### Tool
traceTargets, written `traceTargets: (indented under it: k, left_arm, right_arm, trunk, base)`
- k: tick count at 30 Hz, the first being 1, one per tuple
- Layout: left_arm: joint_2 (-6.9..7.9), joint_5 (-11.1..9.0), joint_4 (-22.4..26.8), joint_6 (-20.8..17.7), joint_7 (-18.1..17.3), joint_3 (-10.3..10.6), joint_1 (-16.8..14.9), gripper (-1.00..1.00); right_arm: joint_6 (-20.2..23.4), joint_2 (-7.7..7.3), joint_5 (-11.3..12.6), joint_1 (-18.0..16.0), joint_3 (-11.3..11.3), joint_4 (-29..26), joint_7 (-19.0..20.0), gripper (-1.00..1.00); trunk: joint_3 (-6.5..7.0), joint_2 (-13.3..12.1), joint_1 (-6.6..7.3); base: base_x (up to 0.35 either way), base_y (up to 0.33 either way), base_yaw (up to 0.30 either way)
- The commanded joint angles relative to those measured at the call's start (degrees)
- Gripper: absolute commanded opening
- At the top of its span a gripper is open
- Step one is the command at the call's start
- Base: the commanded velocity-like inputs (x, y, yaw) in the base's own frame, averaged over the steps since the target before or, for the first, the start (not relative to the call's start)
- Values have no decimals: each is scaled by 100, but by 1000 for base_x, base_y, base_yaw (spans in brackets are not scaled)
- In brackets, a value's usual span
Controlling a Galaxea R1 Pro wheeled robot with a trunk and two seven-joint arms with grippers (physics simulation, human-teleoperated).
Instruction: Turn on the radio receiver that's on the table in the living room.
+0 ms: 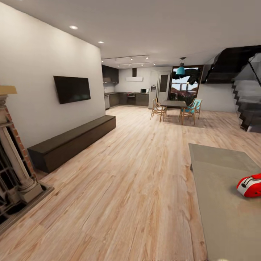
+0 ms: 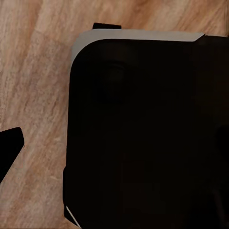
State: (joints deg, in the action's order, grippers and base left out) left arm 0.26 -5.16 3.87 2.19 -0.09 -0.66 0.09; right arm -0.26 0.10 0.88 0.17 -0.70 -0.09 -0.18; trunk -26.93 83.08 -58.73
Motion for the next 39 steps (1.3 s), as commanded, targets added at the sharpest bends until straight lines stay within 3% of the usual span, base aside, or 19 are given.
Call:
traceTargets:
  k: [1,18,39]
  left_arm:
    - [0,-1,0,20,6,-1,0,100]
    - [1,-13,0,45,18,-4,0,100]
    - [18,-239,-14,-16,18,6,0,100]
  right_arm:
    - [0,-1,0,0,0,0,0,100]
    - [0,-2,0,0,0,0,0,100]
    - [0,-2,-46,0,31,0,-24,100]
  trunk:
    - [0,0,0]
    - [0,0,0]
    - [0,0,0]
  base:
    - [0,0,-283]
    - [14,0,-243]
    - [298,77,-7]
